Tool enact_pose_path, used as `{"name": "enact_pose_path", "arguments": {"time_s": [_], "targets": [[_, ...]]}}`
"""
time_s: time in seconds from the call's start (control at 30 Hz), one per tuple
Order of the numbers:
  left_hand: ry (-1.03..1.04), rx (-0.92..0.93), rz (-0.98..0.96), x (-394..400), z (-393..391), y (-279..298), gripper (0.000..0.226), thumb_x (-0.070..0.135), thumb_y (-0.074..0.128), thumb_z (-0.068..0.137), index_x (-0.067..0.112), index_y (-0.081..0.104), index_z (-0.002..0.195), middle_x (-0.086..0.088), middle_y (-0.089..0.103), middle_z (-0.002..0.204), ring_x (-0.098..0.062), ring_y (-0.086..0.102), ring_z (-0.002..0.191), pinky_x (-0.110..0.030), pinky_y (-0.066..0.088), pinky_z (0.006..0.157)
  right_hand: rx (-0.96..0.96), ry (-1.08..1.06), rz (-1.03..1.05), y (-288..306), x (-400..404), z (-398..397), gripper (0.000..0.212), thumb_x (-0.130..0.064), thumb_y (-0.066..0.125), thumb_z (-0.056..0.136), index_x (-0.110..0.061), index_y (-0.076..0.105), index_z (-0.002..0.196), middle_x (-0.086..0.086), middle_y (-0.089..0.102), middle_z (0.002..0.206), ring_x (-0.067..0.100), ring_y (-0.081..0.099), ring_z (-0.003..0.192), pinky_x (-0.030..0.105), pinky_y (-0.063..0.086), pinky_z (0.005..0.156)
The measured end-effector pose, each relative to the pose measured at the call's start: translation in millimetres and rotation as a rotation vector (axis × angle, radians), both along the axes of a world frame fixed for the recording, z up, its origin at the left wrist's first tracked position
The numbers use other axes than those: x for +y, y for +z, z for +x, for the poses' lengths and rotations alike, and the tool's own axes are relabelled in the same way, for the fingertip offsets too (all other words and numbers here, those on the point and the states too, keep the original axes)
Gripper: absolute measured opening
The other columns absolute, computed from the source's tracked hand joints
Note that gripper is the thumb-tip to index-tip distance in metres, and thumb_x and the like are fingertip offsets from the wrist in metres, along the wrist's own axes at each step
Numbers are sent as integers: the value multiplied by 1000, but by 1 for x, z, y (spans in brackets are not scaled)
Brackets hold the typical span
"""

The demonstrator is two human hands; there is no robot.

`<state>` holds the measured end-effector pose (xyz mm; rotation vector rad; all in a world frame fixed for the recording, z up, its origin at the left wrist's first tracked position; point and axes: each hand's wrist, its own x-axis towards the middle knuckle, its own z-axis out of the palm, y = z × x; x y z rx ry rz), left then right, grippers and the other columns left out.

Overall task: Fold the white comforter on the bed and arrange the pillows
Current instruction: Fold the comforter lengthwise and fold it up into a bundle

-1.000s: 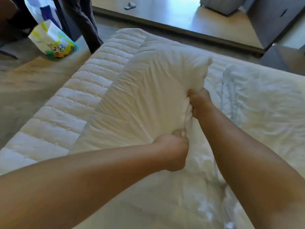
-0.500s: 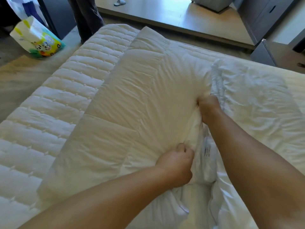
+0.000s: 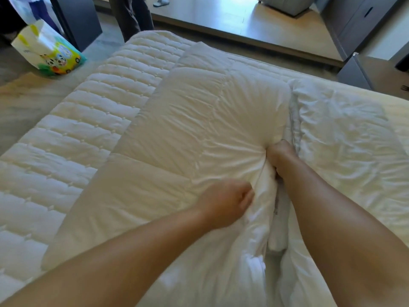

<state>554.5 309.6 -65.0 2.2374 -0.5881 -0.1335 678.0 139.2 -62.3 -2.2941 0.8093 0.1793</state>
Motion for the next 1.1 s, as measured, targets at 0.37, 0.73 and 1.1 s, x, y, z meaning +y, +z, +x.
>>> {"name": "enact_pose_path", "arguments": {"time_s": [0.37,0.73,1.1], "targets": [[90,-60,752,39,52,-84,70,59,-2,91,33,-11,155,1,-19,164,-27,-26,148,-60,-19,114,-280,-276,854,-17,-40,77,116,-87,70,43,-33,43,142,6,63,124,31,68,101,55,55,80],[195,-142,635,23,76,-146,75,61,50,84,31,32,151,-5,31,160,-35,24,148,-71,12,107,-530,229,239,28,2,145,47,-15,60,89,-5,47,132,8,60,115,19,59,102,24,52,79],[214,-228,662,6,97,-190,82,65,37,85,21,30,153,-13,27,160,-40,21,147,-71,5,111,-8,198,-280,-69,-39,199,51,-28,47,98,6,46,136,24,45,144,33,44,134,33,34,107]]}}
